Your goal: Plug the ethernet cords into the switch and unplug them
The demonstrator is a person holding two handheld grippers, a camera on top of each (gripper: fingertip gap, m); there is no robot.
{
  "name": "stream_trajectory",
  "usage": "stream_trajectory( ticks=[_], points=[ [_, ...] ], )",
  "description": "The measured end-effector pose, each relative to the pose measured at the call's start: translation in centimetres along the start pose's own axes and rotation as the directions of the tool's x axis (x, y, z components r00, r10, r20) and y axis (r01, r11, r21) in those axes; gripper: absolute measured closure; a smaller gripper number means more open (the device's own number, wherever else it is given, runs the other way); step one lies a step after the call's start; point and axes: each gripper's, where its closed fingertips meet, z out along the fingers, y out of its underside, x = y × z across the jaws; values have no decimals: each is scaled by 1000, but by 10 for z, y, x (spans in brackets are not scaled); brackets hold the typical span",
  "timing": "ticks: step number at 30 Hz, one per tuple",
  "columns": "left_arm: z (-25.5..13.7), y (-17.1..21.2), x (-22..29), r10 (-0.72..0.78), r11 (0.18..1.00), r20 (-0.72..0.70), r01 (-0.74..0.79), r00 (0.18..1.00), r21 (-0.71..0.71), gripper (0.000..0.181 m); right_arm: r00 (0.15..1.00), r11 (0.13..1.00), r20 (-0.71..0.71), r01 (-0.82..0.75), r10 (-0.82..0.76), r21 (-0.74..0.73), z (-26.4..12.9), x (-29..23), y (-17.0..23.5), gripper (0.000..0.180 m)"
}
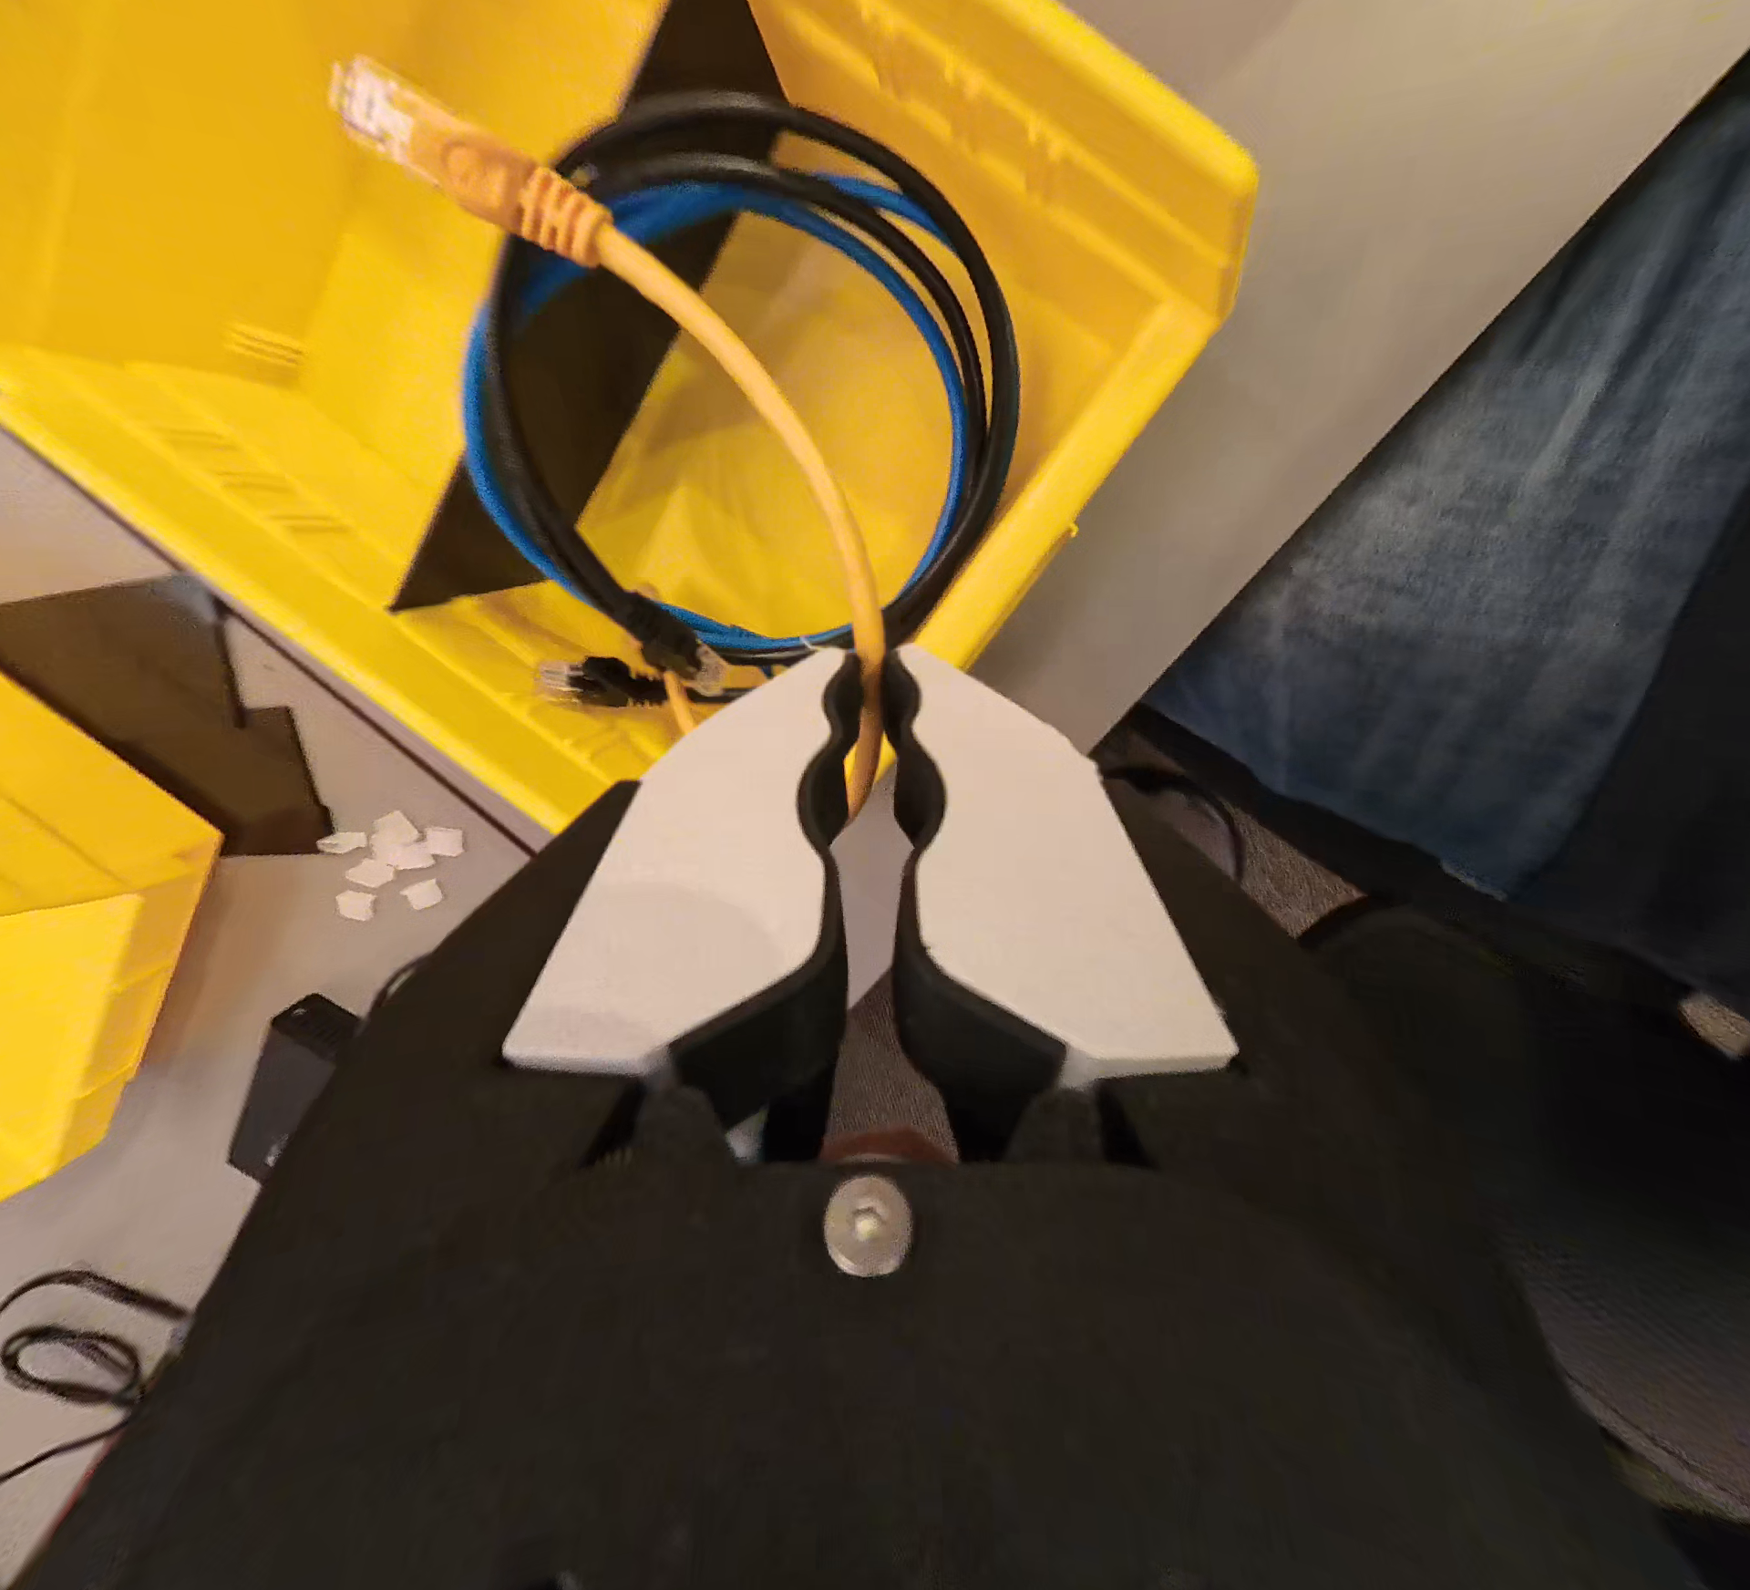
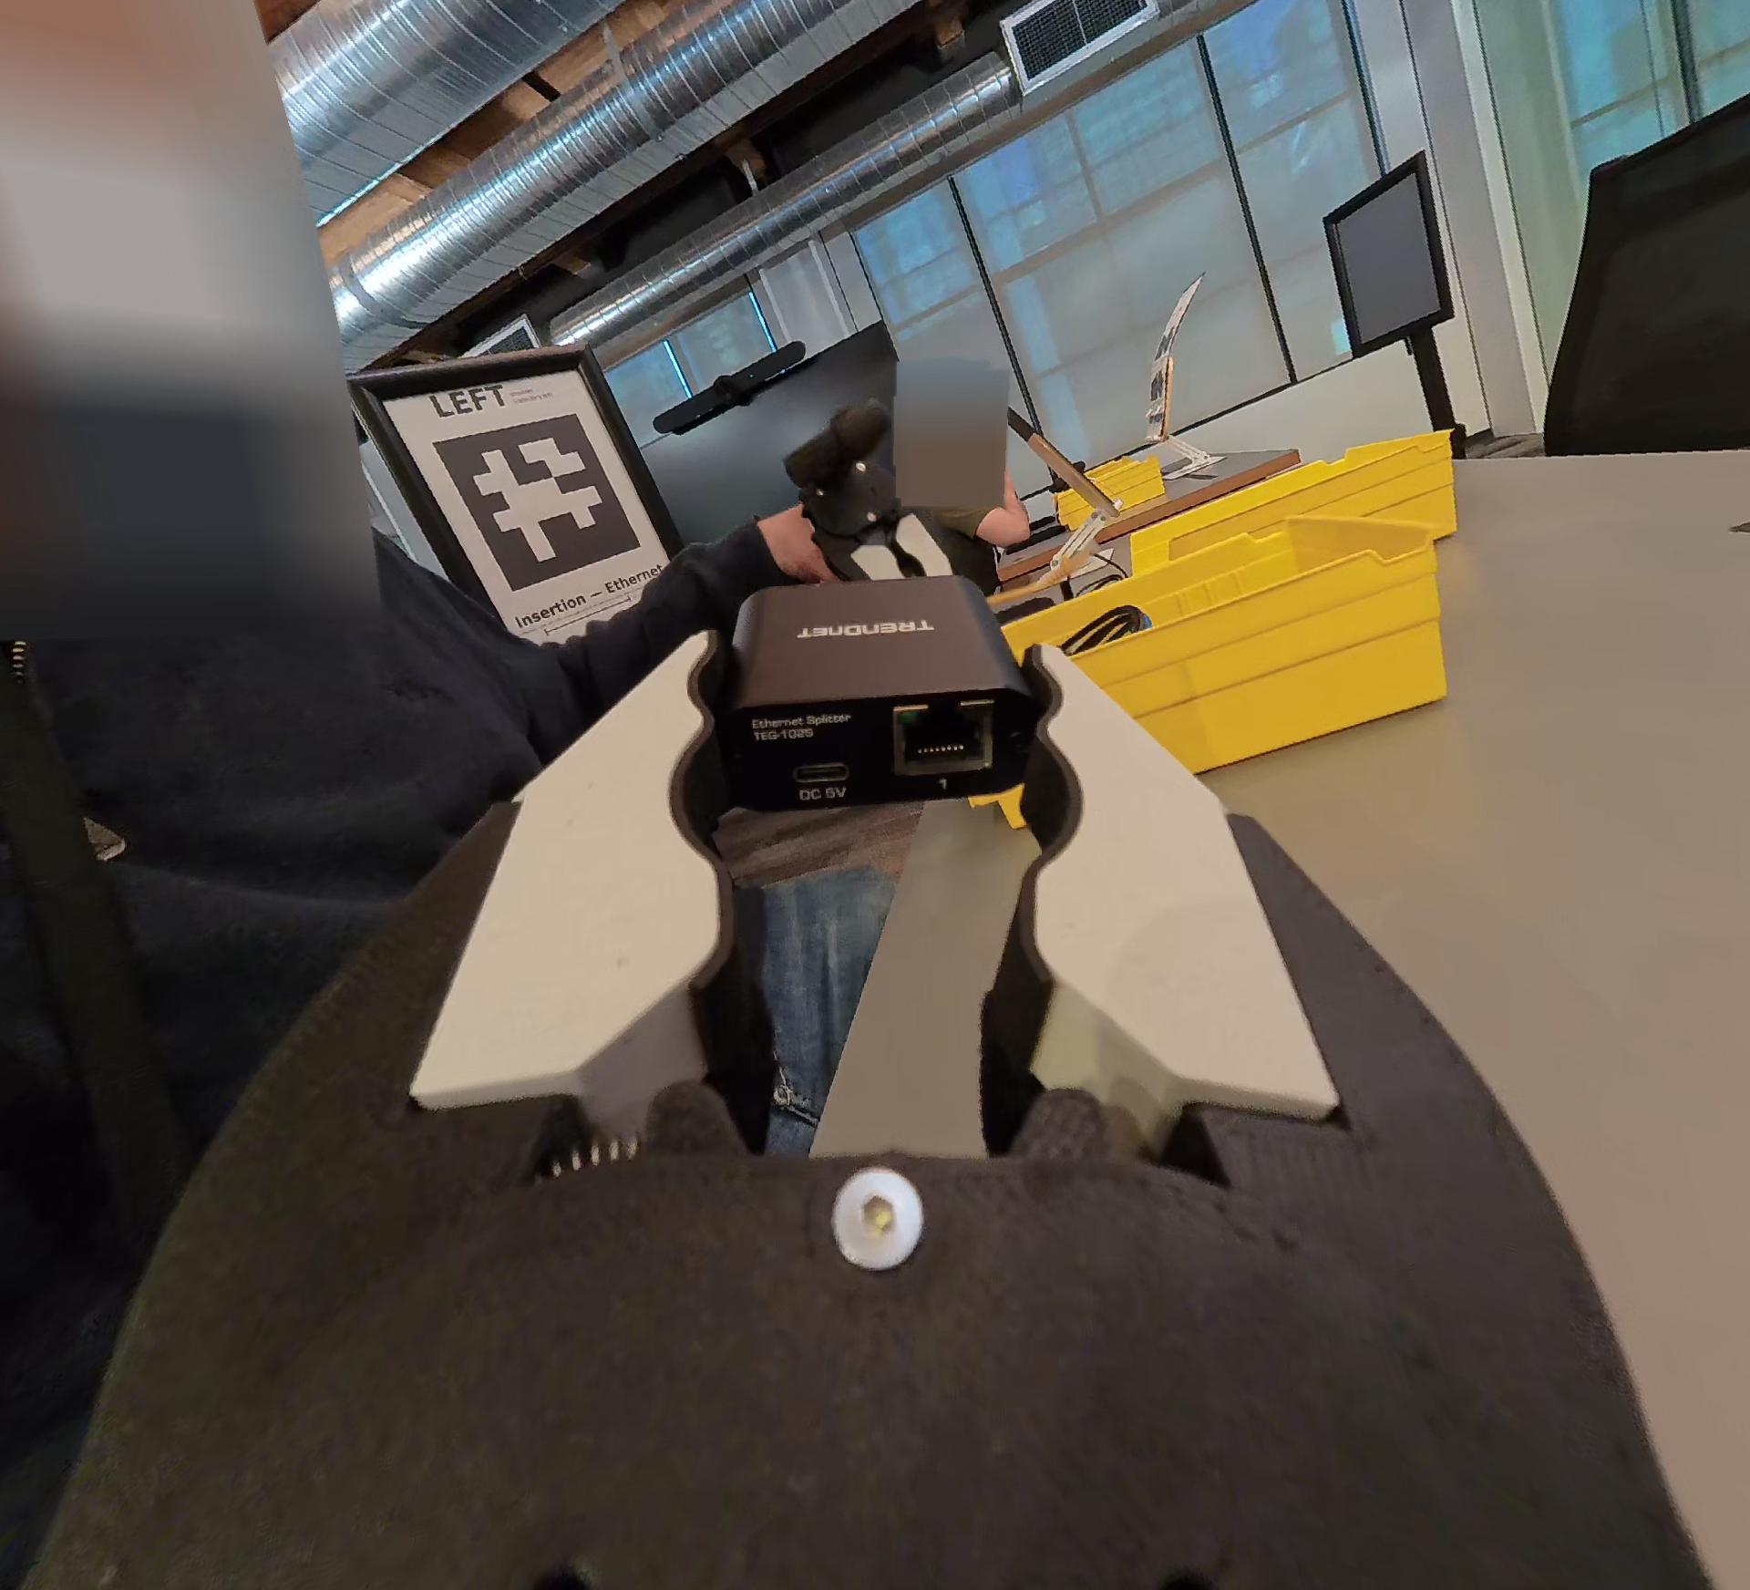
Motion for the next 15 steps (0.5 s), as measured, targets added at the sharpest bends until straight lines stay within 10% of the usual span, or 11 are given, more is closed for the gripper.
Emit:
stream_trajectory(
  ticks=[15],
  points=[
    [-91, -84, -36, 13, 952, 311, -107, 950, 286, 176, 1000, 1000, -12, 9, -9, -1, -3, 2, -1, 119]
  ],
)
